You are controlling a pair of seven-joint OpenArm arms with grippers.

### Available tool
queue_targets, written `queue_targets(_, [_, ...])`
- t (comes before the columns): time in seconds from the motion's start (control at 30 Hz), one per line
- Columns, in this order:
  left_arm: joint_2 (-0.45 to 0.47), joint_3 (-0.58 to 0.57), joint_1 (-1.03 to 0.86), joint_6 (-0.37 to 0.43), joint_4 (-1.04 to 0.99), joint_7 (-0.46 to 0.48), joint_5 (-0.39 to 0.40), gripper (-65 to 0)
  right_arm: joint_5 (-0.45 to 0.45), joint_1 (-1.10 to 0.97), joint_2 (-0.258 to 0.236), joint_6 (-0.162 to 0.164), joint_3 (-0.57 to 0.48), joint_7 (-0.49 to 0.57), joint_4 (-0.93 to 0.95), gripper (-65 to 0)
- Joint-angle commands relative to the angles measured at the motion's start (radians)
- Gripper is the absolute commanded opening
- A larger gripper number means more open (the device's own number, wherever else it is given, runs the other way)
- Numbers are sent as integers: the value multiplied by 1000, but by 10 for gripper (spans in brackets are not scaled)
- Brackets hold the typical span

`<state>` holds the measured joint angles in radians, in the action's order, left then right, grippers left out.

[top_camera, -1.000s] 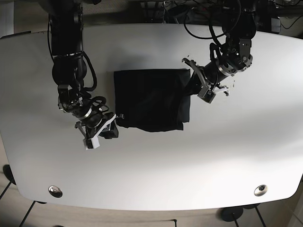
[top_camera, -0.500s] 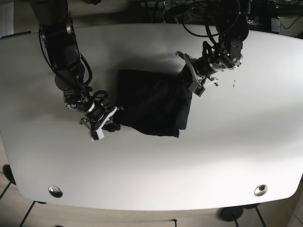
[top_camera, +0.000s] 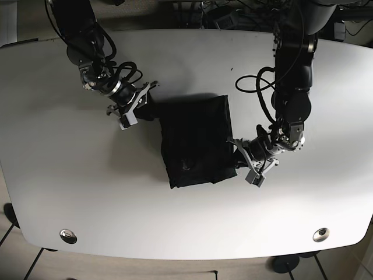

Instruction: Fold the T-shirt properly

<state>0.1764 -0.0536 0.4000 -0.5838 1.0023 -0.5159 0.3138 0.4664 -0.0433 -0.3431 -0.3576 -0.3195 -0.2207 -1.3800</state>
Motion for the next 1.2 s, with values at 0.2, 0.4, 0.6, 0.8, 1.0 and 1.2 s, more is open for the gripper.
queue_targets(0.2, [54, 11, -43, -2, 252, 1, 18, -650, 7, -46, 5, 42, 110, -6, -203, -533])
queue_targets(0.4, [45, 2, -301, 0, 613, -51, 18, -650, -1, 115, 42, 38, 110, -185, -258, -531])
queue_targets(0.6, [-41, 2, -458, 0, 757, -51, 15, -650, -44, 339, 131, 36, 26, -251, -57, -531])
queue_targets(0.8, [-58, -12, -517, 0, 751, -49, 15, -650, -85, 483, 181, 36, -22, -173, 255, -533])
queue_targets(1.0, [-54, -9, -519, 2, 619, -45, 15, -650, -145, 567, 215, -53, -20, 77, 643, -533])
queue_targets(1.2, [-38, -9, -513, 2, 571, -43, -3, -650, -133, 535, 207, -50, -14, 79, 552, -533])
